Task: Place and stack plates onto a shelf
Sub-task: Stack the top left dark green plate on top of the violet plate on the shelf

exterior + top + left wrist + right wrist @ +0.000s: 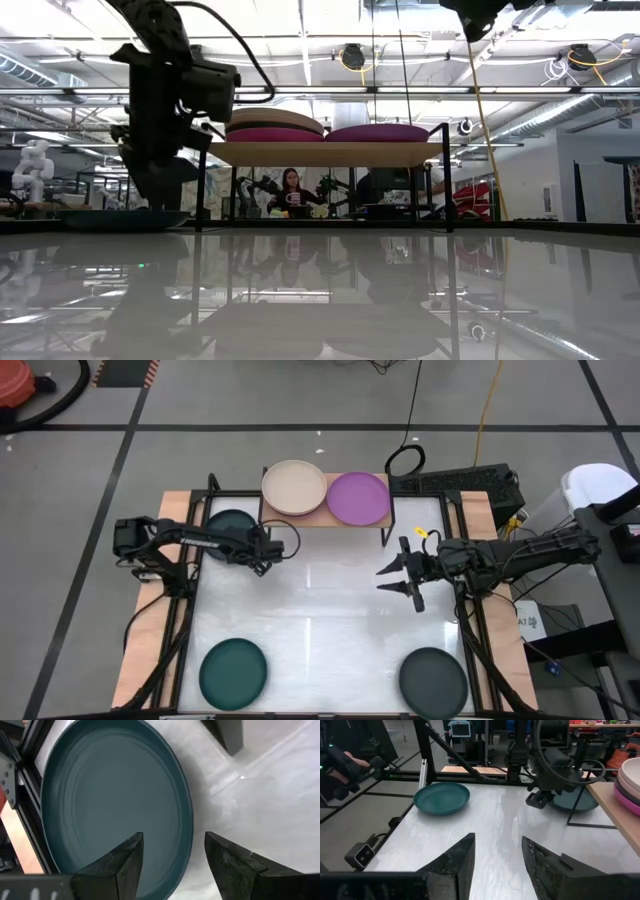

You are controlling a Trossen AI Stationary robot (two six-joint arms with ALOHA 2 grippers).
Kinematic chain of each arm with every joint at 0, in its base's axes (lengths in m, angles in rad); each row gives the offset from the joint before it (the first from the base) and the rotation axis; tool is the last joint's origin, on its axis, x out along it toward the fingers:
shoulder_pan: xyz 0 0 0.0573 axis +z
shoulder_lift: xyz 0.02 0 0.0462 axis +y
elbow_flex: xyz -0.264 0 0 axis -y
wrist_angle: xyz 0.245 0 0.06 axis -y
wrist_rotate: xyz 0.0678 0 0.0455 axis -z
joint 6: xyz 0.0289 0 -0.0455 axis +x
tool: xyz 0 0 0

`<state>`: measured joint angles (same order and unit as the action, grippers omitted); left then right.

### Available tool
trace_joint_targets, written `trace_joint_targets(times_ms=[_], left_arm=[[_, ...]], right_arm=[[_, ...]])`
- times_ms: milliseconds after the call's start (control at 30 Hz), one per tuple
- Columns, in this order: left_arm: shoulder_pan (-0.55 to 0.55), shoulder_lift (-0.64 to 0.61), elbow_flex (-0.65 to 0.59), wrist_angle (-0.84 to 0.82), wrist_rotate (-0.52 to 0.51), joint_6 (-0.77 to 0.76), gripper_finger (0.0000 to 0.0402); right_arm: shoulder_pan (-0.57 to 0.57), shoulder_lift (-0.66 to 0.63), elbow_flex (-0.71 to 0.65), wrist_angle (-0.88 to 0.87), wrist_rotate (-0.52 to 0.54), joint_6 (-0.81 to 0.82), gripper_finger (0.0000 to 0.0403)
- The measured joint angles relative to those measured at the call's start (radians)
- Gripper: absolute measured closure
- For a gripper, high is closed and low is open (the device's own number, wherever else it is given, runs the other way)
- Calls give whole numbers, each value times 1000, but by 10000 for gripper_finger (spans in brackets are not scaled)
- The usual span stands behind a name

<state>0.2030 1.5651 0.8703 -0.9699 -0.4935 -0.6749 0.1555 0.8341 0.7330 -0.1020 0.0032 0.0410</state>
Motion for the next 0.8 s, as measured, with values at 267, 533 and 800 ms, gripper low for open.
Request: trace_joint_targets(times_ms=[267, 533, 800], left_arm=[[17, 0, -68, 103, 30, 41, 186], [40, -5, -168, 187, 59, -9, 186], [37, -5, -171, 229, 62, 13, 247]], right_arm=[[5, 0, 0, -7, 0, 4, 259], [5, 0, 0, -7, 10, 11, 259], [5, 0, -13, 8, 53, 7, 259]])
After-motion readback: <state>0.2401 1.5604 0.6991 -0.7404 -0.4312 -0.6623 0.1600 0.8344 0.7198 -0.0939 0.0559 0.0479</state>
